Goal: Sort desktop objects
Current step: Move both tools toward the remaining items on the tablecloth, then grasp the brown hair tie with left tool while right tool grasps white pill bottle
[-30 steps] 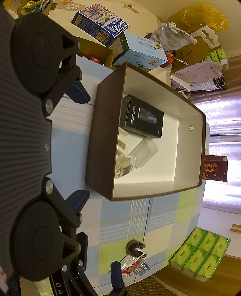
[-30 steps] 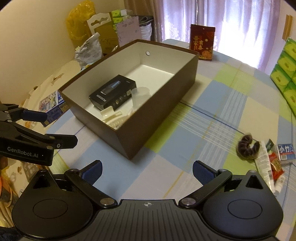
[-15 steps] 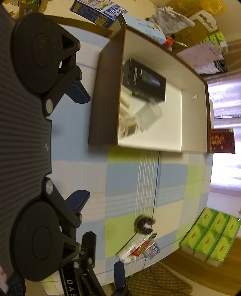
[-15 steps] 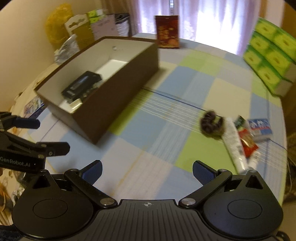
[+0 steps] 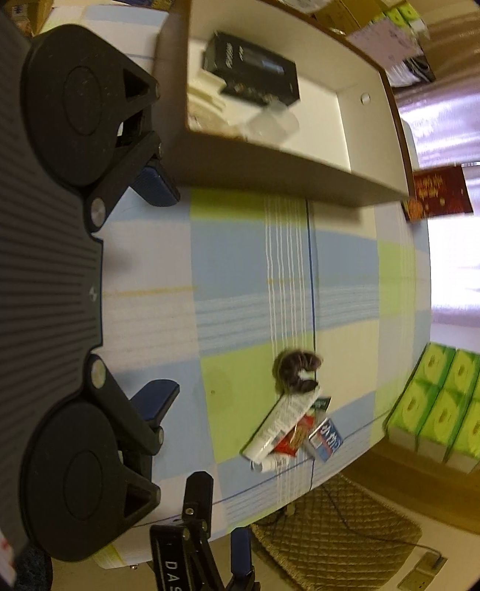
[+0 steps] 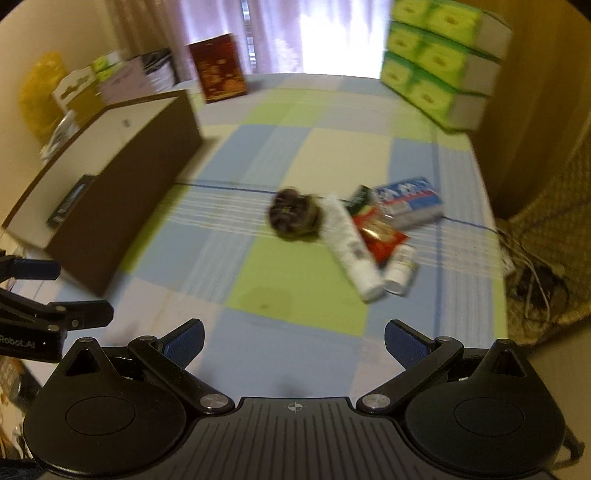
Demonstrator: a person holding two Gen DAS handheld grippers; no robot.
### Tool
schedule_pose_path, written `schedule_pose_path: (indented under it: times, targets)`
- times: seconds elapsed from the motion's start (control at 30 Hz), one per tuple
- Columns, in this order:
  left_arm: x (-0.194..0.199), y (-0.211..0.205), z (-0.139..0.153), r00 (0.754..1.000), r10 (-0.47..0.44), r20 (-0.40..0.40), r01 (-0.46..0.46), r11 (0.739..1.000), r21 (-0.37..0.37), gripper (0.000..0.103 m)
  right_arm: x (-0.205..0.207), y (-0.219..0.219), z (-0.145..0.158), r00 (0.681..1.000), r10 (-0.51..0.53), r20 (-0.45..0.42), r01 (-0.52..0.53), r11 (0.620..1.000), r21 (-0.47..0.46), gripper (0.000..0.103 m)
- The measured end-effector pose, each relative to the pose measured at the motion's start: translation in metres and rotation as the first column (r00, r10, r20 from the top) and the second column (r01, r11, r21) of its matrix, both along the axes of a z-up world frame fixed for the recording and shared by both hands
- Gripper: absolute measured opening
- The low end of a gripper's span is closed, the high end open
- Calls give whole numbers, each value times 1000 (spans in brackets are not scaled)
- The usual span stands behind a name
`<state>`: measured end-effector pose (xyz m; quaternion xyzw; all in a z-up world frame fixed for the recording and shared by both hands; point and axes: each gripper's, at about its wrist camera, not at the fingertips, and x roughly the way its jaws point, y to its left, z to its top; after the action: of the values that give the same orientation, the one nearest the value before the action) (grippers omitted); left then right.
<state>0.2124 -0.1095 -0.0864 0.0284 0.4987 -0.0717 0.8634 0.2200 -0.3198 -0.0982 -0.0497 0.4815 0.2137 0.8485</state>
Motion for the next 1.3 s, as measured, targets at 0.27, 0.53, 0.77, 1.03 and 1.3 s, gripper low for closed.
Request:
schedule_pose_path:
  times: [0.27,0.53,0.77,1.03,1.3]
  targets:
    - [22,-31,-10,998,-61,1,61,998,4,98,16,-31,-7,996,-93,0,93,996,-1,101]
    - [47,-55,-23,994,-107,-13,107,994,-3,97,37,-50,-20,986,-163,18,163,986,-26,100]
    - [80,-72,-38,992,-129,4,129,992,-2,93,63,-68,-34,972,-228,57,228,974,4,66]
    - [118,-86,-48,985,-164,53,164,986,10,90,88,-70,-53,972,-231,30,230,972,48,42]
    - [141,-97,-59,976,-211,61,209,977,29,84,107,-63,-76,975,-223,1,223,974,48,37]
